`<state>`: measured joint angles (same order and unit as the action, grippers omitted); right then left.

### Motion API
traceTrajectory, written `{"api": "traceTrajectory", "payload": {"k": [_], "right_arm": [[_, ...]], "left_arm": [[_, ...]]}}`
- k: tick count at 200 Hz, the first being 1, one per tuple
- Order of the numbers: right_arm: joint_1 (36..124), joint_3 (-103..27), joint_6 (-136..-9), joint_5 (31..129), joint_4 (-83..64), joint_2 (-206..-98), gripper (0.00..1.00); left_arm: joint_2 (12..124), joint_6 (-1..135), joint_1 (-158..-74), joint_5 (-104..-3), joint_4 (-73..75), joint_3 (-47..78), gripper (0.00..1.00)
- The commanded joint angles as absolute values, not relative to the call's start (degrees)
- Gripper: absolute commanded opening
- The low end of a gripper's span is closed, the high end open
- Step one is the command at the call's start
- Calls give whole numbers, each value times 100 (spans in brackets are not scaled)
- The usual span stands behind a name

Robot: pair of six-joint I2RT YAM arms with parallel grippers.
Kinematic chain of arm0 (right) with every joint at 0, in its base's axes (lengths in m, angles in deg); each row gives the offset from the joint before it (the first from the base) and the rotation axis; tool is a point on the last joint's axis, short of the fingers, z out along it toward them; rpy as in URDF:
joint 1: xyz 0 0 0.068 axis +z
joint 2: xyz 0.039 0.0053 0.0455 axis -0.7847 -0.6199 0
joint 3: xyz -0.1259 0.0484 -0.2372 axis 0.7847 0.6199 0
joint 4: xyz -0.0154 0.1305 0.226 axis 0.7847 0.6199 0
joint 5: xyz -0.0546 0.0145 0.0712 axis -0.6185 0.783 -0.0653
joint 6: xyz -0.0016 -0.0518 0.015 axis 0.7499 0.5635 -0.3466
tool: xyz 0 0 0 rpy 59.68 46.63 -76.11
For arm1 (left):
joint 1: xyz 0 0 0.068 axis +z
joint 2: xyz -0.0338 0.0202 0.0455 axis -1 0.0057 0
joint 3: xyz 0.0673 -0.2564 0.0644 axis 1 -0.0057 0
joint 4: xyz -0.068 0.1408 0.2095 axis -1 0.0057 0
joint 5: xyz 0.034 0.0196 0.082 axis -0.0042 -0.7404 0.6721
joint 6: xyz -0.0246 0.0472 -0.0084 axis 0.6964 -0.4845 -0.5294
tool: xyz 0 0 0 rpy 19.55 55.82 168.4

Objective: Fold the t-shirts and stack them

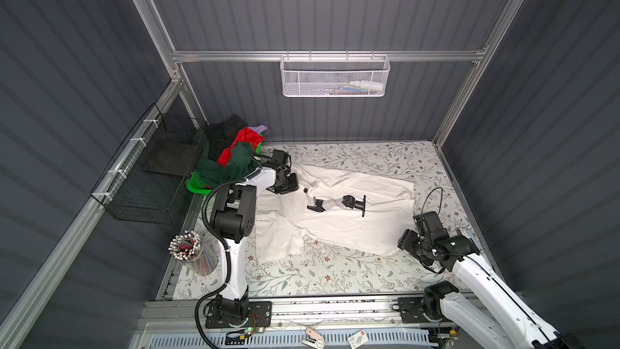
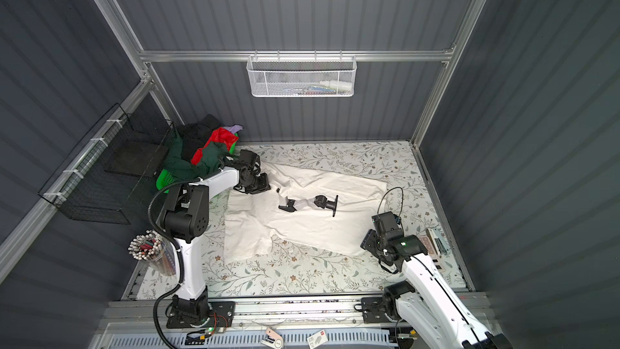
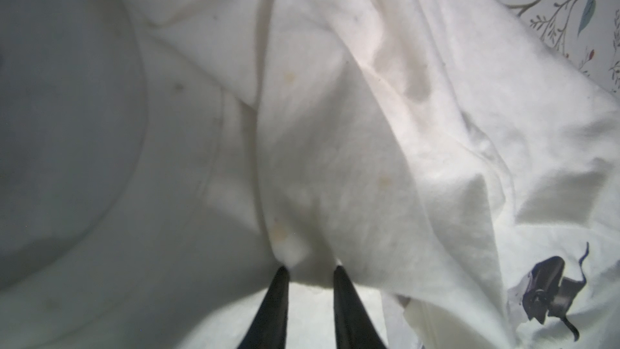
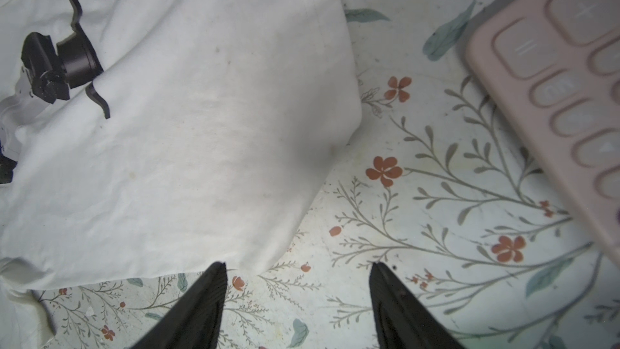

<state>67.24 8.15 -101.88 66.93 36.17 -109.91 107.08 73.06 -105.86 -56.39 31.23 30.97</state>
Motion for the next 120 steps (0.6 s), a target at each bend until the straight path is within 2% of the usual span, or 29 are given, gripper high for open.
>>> {"api": "traceTrajectory", "payload": {"k": [1, 31, 62, 120], "right_arm": [[6699, 889, -10111, 6737, 3678, -11000, 70], [6672, 938, -10087, 6800, 3632, -10960, 69], [6618, 922, -10041, 6799, 3651, -10904, 69], [6533, 913, -10041, 6767, 3653, -10835, 69]], "left_arm": [[10831, 7220, -10629, -5601, 3316, 3365, 22], [10968, 7172, -10629, -5706, 3356, 3546, 17], [10960, 7127, -10629, -5638, 3426, 3586, 0], [10494, 6947, -10586, -5518, 3397, 3384, 0]]}}
